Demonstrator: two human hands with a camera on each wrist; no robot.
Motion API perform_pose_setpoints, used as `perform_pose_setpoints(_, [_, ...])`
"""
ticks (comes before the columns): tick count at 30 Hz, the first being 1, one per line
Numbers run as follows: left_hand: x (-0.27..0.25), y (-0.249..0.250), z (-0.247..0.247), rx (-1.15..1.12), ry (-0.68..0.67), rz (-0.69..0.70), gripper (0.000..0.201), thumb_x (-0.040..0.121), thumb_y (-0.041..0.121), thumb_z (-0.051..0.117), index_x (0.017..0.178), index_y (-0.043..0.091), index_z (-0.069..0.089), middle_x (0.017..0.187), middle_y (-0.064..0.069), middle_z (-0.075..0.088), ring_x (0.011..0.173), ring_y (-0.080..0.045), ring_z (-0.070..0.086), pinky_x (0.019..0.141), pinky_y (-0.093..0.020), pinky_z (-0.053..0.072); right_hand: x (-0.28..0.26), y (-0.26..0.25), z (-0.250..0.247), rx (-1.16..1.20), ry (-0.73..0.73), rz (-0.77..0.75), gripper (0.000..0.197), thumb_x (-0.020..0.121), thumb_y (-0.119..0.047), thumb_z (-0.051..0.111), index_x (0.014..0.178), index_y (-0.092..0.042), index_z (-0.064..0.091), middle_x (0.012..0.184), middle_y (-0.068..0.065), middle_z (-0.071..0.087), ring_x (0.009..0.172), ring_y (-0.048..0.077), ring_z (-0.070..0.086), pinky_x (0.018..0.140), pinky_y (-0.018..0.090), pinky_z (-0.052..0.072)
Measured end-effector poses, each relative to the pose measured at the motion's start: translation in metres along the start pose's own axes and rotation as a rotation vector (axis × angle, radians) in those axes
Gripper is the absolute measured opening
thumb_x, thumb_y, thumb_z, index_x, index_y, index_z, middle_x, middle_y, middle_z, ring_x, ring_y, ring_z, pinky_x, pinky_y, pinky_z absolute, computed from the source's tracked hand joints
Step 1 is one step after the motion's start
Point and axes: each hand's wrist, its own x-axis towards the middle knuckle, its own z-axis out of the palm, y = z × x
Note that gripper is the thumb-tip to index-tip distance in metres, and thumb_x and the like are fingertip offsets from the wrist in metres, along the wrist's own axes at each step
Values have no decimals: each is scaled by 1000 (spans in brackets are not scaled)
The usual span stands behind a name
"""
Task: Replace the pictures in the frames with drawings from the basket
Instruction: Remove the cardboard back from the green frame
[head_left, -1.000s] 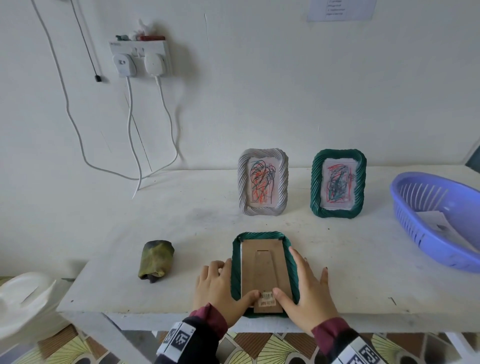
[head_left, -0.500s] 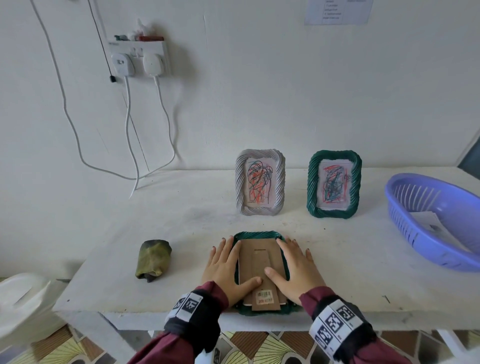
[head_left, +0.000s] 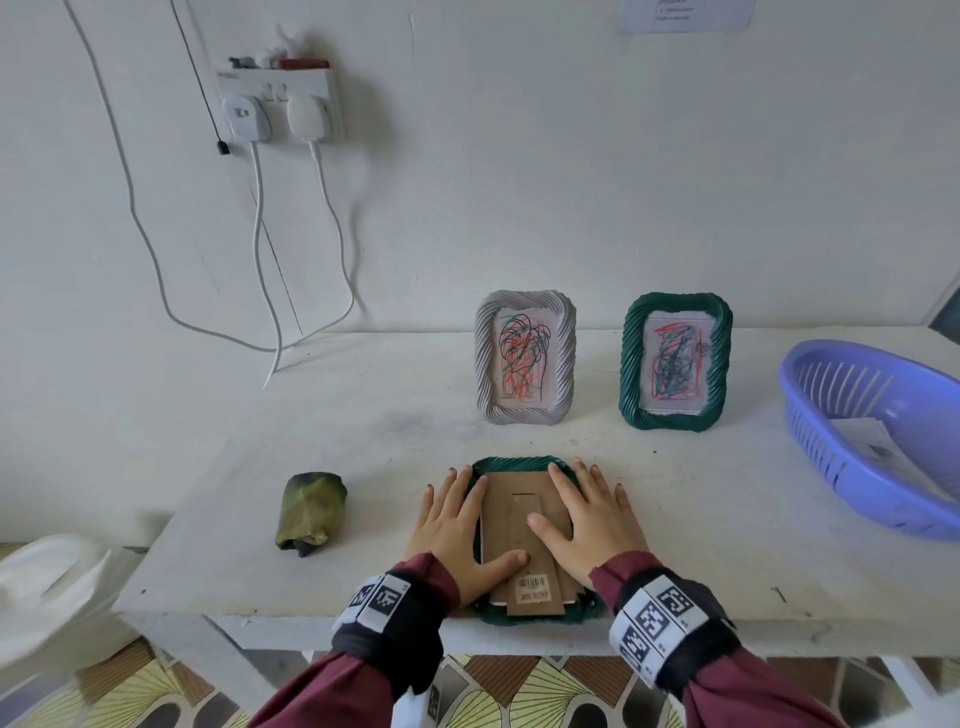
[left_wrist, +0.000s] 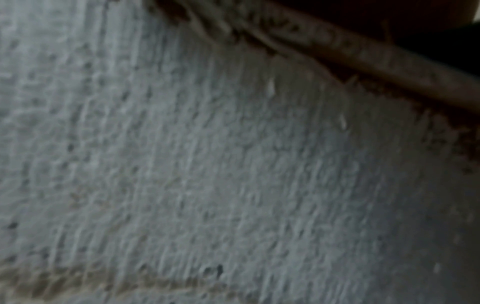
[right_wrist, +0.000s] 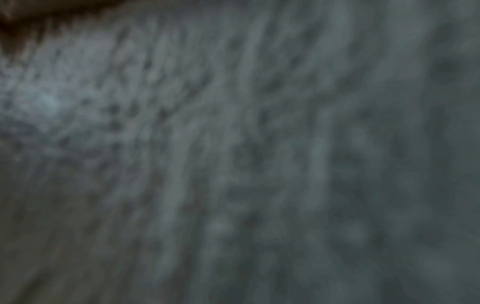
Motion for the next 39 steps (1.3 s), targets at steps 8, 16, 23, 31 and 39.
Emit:
perform_pose_setpoints(8, [8,-2,-4,-4,-36,-22,117,46,87,21,146,30,2,152,2,4,140,-21,2,115,-36,1,1,-1,0,-10,13,2,69,89,-61,32,146,-35,3,156,-5,-4,143,13,-4,116,40,-6])
perform_pose_setpoints(16, [17,10,-14,-15,-103,-107,120,45,78,43,146,27,3,143,-3,11,133,-25,10,112,-35,10,0,-1,-1,-18,23,-2,69,89,-60,32,146,-34,3,156,-5,-2,144,14,-2,116,40,-6])
perform_pose_setpoints(23, [14,7,-10,5,-43,-84,124,41,85,24,146,25,-4,146,-2,10,136,-25,5,112,-35,5,2,5,-2,53,-24,-34,69,90,-57,35,146,-34,2,156,-5,-8,143,13,-7,115,39,-10])
perform_pose_setpoints(31, [-35,-3,2,-371,238,66,74,71,64,28,135,29,42,138,20,35,131,3,18,114,-31,22,-50,19,0,578,85,-174,37,94,-21,48,121,-46,40,138,-34,17,131,-16,13,116,26,12])
perform_pose_setpoints(39, [-77,-7,32,-504,236,84,51,63,64,58,112,54,46,128,38,37,130,19,18,110,-13,10,-93,36,13,506,80,-250,38,67,-54,57,103,-52,46,137,-47,17,127,-21,21,109,20,13])
